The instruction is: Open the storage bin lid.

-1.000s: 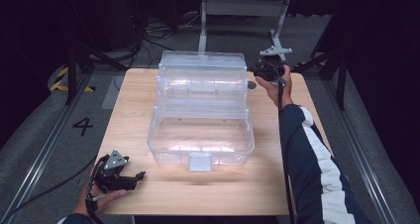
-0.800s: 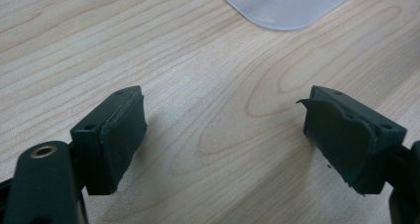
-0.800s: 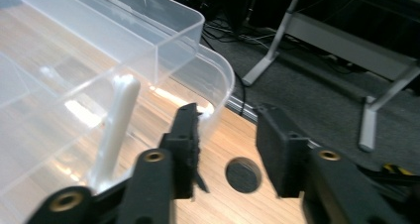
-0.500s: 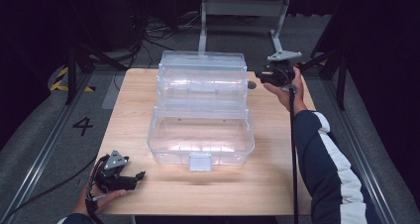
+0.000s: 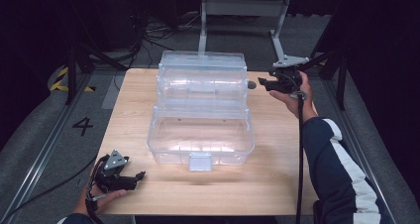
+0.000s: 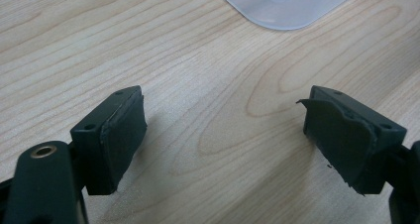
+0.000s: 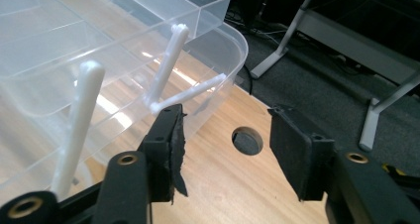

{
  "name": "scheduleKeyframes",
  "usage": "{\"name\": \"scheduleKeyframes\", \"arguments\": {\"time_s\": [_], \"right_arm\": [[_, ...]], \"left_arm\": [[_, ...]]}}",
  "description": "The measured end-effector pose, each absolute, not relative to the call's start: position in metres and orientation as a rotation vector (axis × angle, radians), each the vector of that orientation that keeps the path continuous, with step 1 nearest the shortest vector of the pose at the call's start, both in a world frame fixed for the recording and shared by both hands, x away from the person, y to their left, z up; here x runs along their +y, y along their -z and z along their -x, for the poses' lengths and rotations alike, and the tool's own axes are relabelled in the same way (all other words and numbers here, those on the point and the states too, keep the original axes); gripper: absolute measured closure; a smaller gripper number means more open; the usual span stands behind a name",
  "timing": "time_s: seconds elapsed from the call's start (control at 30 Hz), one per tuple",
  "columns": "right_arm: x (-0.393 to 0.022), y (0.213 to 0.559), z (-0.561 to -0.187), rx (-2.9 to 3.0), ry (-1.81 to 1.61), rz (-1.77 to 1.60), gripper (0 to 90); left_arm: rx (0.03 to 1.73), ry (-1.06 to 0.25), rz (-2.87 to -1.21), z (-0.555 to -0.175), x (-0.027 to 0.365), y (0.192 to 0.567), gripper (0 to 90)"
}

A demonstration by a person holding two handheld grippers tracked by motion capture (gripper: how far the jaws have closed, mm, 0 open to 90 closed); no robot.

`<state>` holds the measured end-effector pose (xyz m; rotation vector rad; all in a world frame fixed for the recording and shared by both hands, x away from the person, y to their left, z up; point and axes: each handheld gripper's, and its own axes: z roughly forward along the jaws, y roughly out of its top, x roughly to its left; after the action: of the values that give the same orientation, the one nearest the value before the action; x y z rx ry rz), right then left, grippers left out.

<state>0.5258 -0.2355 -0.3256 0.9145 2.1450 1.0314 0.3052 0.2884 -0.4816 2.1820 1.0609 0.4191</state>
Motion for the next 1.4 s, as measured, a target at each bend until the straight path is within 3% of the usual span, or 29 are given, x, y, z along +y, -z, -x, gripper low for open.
{"name": "scheduleKeyframes", "arguments": {"time_s": [0.67, 1.4], "right_arm": [[-0.262, 0.34, -0.466, 2.173, -0.942, -0.796, 44.7], [-0.3, 0.402, -0.392, 2.212, -0.904, -0.829, 38.0]], "left_arm": [[1.06, -0.416, -2.181, -0.305, 0.288, 0.482, 17.0], [1.062, -0.422, -2.184, -0.304, 0.289, 0.481, 17.0]]}}
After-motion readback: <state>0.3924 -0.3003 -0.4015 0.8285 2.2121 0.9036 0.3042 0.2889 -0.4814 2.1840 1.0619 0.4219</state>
